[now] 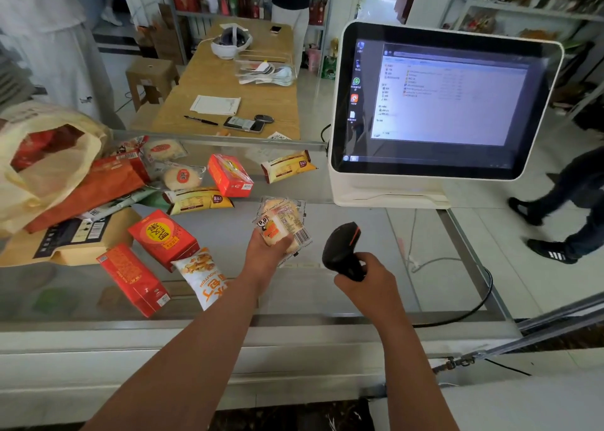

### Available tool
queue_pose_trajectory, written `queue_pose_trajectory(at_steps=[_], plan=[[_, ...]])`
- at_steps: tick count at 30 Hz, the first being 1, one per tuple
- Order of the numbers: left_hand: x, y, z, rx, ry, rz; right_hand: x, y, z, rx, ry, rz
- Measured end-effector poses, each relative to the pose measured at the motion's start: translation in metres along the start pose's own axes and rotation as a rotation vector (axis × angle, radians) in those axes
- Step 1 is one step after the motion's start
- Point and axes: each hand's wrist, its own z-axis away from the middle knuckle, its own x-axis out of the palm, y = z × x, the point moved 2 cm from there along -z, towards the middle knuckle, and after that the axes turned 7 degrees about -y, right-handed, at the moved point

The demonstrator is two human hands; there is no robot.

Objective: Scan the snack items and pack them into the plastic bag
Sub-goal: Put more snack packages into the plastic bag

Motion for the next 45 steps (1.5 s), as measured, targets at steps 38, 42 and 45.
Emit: queue_pose_trajectory(at_steps=[38, 42, 45], plan=[[-0.345, 0.183, 0.112, -0.042, 0.442, -1.676, 0.299, -0.269, 0.033, -0.126, -0.01, -0.705], [-0.368, 0.205, 0.106, -0.069, 0.494, -1.687, 0.313, -0.292, 0.031, -0.142, -0.117, -0.684], [-0.381, 0.228, 0.1, 0.063, 0.574, -1.515, 0.311, -0.301, 0.022, -0.13, -0.26, -0.629]])
